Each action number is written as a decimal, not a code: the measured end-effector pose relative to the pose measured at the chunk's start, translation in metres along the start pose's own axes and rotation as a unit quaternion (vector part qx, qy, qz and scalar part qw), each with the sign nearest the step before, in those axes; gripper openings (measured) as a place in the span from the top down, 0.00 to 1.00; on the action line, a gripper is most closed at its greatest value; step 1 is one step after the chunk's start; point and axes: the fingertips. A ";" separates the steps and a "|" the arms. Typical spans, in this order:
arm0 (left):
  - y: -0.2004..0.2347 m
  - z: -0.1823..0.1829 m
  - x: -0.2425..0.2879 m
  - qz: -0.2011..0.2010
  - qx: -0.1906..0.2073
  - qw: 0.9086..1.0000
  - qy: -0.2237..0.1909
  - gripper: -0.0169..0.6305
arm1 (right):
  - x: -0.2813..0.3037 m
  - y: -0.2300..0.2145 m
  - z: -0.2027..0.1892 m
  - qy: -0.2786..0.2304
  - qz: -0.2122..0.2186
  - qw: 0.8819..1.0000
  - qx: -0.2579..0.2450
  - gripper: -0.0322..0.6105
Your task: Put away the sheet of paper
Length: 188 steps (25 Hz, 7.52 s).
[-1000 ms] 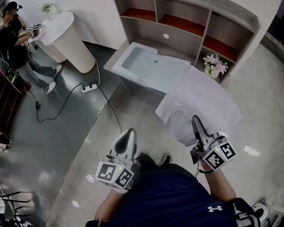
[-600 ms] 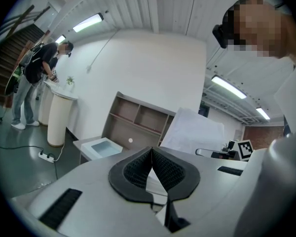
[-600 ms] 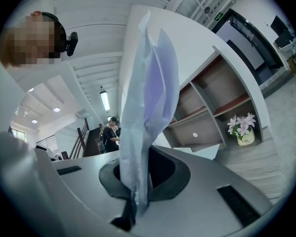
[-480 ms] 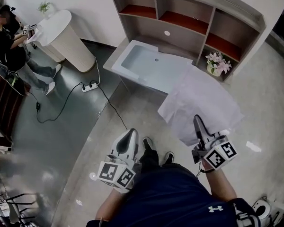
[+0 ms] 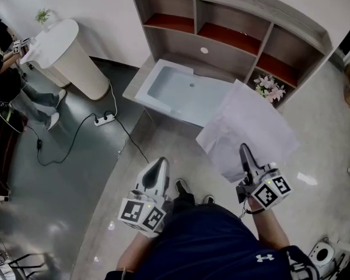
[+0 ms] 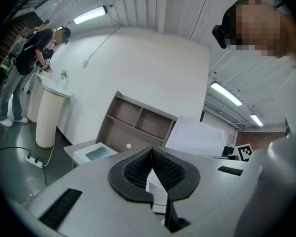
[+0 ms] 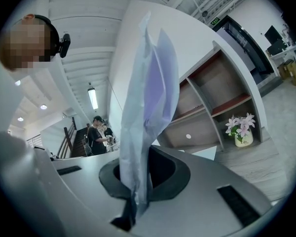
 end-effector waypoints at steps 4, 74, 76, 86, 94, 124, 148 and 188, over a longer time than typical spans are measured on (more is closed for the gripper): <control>0.039 0.004 0.012 -0.005 -0.015 1.000 -0.003 0.95 | 0.035 0.010 -0.003 0.004 -0.011 1.000 -0.006 0.92; 0.189 0.043 0.217 0.118 -0.019 0.993 0.015 0.95 | 0.342 -0.063 0.048 0.117 0.108 0.987 0.000 0.93; 0.190 0.042 0.216 0.127 -0.024 0.991 0.017 0.95 | 0.344 -0.064 0.045 0.122 0.110 0.986 -0.001 0.92; 0.221 0.043 0.218 0.127 -0.030 0.991 0.025 0.95 | 0.365 -0.064 0.024 0.138 0.093 0.986 -0.007 0.92; 0.255 0.059 0.238 0.080 -0.021 0.996 0.021 0.95 | 0.386 -0.061 0.010 0.125 0.053 0.991 -0.008 0.92; 0.297 0.035 0.268 -0.006 -0.035 0.997 0.072 0.95 | 0.361 -0.251 -0.152 0.189 -0.174 0.910 0.327 0.93; 0.319 0.028 0.238 0.065 -0.049 0.994 0.074 0.95 | 0.423 -0.270 -0.214 0.275 -0.179 0.868 0.372 0.92; 0.389 0.027 0.210 0.119 -0.051 0.987 0.096 0.95 | 0.557 -0.219 -0.267 0.337 -0.100 0.873 0.338 0.92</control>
Point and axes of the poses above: the fingertips, and each gripper's own axes: x forward along the fingers, y to its left, z out of its top, and after that the axes turned 12 degrees about x, right-handed
